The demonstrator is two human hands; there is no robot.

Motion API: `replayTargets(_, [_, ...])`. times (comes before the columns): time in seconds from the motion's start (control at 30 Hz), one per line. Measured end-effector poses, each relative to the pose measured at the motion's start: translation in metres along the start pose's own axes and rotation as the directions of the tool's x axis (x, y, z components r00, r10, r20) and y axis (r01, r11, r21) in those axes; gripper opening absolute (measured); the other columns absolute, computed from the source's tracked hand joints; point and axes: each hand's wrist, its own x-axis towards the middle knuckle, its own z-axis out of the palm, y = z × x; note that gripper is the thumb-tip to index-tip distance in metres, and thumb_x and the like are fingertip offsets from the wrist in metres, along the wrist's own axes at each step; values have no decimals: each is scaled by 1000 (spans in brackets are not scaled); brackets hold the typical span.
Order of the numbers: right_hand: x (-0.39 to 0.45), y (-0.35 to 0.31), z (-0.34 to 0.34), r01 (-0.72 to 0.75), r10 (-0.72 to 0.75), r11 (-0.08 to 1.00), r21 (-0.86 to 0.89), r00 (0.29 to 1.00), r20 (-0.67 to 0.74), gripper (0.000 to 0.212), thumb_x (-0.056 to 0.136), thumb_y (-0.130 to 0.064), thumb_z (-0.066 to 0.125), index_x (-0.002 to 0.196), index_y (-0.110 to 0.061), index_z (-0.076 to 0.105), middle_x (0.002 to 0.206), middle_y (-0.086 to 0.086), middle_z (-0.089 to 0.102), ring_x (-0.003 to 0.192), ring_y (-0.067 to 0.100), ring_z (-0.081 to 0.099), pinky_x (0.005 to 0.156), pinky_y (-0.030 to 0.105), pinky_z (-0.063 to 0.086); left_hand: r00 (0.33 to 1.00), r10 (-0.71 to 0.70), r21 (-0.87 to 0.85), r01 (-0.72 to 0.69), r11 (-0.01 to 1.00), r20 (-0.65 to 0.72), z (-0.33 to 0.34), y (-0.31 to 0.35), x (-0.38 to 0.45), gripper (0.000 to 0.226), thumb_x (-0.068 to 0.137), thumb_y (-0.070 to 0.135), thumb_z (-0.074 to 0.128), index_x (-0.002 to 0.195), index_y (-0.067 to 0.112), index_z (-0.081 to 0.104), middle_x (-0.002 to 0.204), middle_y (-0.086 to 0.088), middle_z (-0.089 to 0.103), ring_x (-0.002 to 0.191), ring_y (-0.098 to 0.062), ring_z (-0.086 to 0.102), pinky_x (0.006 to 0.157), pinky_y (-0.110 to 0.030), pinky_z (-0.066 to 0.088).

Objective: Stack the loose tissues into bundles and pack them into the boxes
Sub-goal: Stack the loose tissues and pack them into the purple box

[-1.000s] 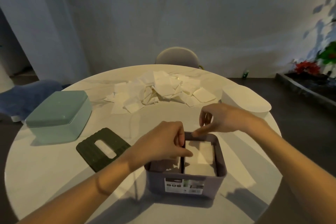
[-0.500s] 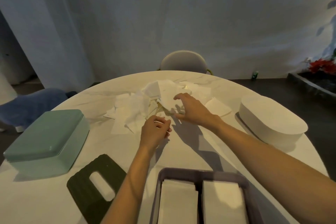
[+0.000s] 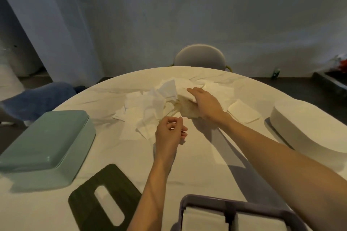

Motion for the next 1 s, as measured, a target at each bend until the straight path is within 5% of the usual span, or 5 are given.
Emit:
replayTargets(0.3, [-51,7,-70,7,91,935,356,962,-258,29,105,-24,54,129,-13,65,120,7,65,104,22,61,92,22,49,1000,-5,-54,6,999,24,-2,3,-3,26,103,34,62,107,8,64,79,-3,72,70,-21,66,61,-39,55])
replayTargets(0.43, [-91,4,-93,-43,226,726,686,957,-180,31,99,-45,60,121,-24,65,109,-10,68,91,7,66,71,15,49,998,-53,-73,56,996,45,2,13,-8,38,103,46,55,117,11,61,96,-9,74,76,-21,71,71,-39,59])
replayTargets(0.57, [-121,14,-85,-178,216,487,855,973,80,35,93,-46,65,121,-26,68,106,-9,76,98,14,73,85,36,61,963,-132,-121,164,979,235,1,24,-18,60,91,77,41,128,36,65,117,8,76,107,-19,72,93,-45,58])
replayTargets(0.83, [-147,31,-53,-358,284,642,678,932,224,32,89,-52,68,116,-36,62,111,-8,71,100,19,69,93,45,57,986,61,-19,-59,998,158,7,18,-24,24,97,28,72,120,25,72,111,6,77,105,-16,73,93,-45,60])
replayTargets(1.0, [-148,40,-54,-344,338,628,698,929,154,36,91,-50,66,122,-32,61,116,-4,70,101,20,68,92,44,57,999,-31,-100,35,994,40,0,20,-17,24,87,26,83,105,19,70,100,-2,77,94,-29,75,76,-48,65])
